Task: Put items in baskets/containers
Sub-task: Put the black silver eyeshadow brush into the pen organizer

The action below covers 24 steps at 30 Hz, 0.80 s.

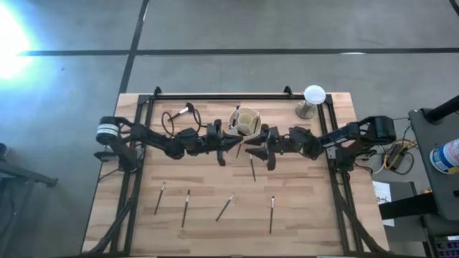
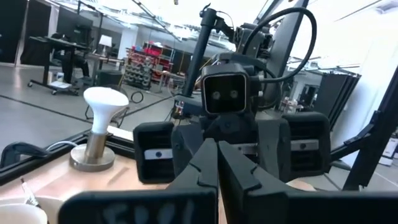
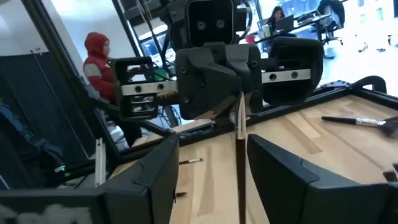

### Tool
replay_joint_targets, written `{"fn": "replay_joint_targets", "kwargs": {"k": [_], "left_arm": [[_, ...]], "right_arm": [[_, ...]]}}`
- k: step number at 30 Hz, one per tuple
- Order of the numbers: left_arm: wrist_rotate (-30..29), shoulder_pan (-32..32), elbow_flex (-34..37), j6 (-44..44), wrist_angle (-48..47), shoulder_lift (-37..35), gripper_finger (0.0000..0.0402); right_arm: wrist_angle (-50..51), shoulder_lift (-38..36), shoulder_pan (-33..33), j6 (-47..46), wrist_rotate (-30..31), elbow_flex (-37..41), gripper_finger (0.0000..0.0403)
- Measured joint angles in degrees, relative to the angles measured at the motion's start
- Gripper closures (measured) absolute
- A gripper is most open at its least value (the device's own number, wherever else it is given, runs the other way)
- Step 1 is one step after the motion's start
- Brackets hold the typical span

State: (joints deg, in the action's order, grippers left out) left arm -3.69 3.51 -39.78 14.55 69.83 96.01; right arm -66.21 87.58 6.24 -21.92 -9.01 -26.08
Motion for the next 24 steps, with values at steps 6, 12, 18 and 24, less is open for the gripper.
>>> {"fn": "replay_joint_targets", "kwargs": {"k": [6,12,18,24], "left_arm": [[1.08,0.00,-0.21,-0.01,0.70,0.06,0.0401],[1.25,0.00,-0.21,-0.02,1.21,0.06,0.0401],[1.32,0.00,-0.21,0.00,1.26,0.06,0.0402],[1.43,-0.02,-0.19,-0.02,1.21,0.06,0.0401]], "right_arm": [[1.76,1.77,0.13,0.95,1.10,-2.21,0.0221],[3.04,3.45,0.10,2.51,1.50,-5.35,0.0243],[3.35,3.82,0.10,3.28,1.50,-6.19,0.0310],[3.38,3.80,0.11,4.32,1.67,-5.93,0.0383]]}}
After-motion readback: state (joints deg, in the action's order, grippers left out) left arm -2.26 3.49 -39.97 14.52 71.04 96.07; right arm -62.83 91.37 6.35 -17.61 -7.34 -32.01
